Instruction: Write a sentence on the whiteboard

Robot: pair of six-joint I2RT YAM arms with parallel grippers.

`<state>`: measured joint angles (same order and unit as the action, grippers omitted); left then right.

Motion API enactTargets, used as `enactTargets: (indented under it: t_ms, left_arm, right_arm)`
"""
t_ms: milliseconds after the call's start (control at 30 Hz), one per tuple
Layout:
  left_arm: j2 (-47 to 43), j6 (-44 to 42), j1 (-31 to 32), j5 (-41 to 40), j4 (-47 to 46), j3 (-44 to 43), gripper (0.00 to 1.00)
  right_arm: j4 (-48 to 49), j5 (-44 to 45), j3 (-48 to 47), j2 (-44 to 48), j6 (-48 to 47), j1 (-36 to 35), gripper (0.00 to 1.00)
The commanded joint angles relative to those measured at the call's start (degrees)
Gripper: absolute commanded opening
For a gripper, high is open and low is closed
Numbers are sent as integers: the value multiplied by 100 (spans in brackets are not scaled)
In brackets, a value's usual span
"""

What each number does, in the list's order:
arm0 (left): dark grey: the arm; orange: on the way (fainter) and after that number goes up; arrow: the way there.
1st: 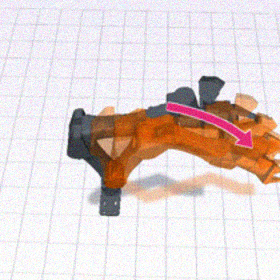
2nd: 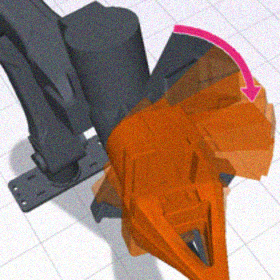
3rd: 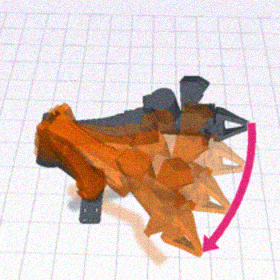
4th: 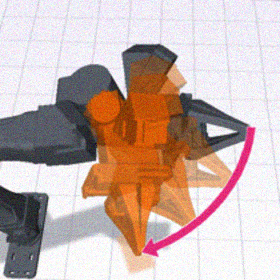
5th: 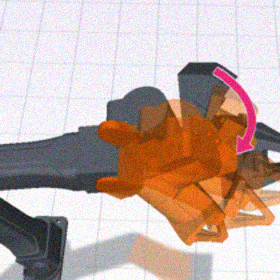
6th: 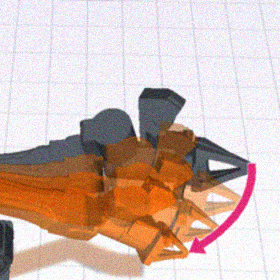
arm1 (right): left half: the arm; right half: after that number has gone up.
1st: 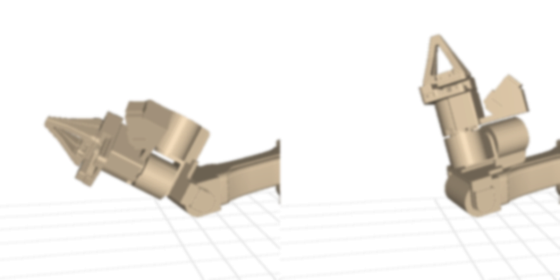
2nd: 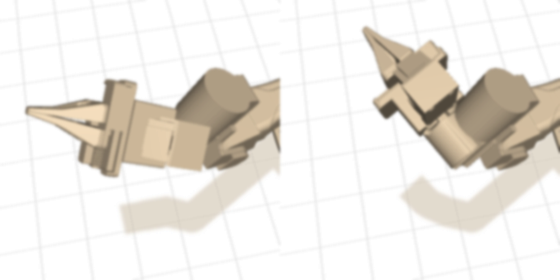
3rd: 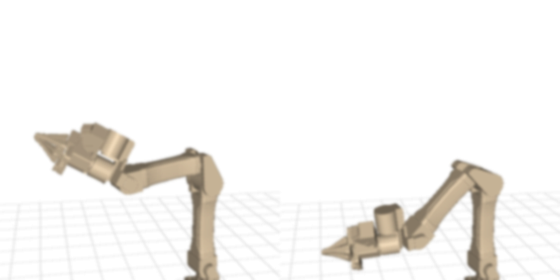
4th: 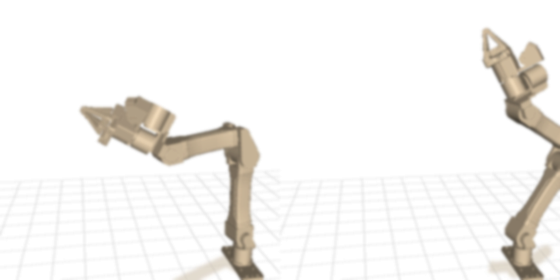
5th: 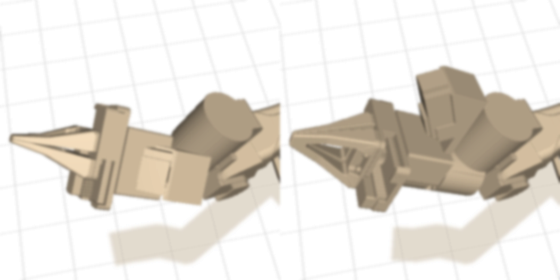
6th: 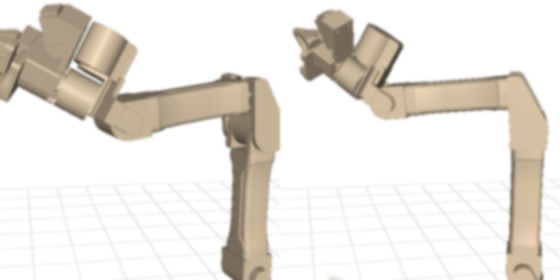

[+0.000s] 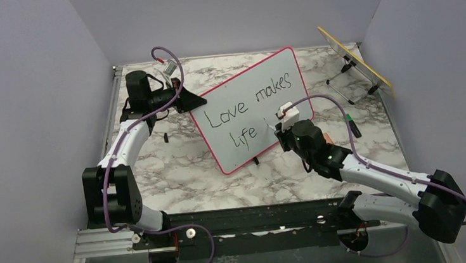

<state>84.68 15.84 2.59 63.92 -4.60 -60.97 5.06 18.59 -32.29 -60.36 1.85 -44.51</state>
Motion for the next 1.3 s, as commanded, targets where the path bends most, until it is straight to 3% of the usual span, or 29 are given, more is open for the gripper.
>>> enactTargets:
  t_ms: [0,567,1267]
  left_arm:
    - [252,-397,14,-448,451,130,0]
    - [241,-405,15,-442,451,129,0]
    - [242,-397,13,-455,451,129,0]
  right_arm:
    - [477,65,-201,-129,-131,30,1]
    - [712,136,-318,-254,-333,73,1]
    - [203,-158,-114,13,-198,83,1]
